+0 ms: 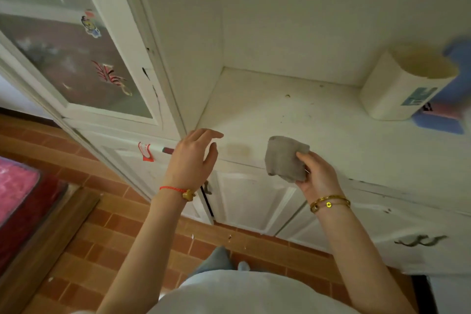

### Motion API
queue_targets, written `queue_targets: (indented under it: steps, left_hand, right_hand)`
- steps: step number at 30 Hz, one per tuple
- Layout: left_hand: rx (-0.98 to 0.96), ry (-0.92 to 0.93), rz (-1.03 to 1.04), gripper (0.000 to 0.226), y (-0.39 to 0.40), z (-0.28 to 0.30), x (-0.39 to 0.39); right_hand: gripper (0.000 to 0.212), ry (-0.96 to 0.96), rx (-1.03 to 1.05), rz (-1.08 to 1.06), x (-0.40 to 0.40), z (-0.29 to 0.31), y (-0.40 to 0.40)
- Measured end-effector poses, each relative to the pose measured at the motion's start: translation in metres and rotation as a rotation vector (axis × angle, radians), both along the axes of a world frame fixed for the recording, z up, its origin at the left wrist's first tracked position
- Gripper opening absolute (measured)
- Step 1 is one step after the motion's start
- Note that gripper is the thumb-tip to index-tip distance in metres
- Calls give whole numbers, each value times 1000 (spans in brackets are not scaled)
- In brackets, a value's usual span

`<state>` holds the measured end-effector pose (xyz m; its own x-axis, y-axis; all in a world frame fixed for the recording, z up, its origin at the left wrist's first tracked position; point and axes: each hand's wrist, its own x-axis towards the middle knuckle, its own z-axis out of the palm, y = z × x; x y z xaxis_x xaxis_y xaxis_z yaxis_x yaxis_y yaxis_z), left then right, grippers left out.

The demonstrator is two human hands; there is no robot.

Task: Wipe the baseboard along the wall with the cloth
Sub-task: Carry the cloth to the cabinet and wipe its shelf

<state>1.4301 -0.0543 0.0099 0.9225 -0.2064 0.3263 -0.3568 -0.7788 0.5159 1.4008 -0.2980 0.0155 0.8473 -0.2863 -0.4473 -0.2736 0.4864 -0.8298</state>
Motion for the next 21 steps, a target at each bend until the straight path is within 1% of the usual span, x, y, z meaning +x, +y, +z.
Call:
queue_targets:
  steps: [6,10,14,17,21]
  left_hand:
    - [8,-13,-45,26,-3,-24,68]
    - [5,32,-39,28,-9,-40,100]
    - [41,96,-81,46,-11,-56,126]
    - [63,78,-114,41,-14,-72,137]
    - [47,34,-72,31,-15,-86,144]
  right_hand:
    - [15,16,13,-80,46,-5,7]
    - [12,25,19,-104,87,0,12]
    - [23,27,24,-110,131,4,22]
    - [27,3,-10,-93,168,8,30]
    - [30,-31,-77,-47,222,13,43]
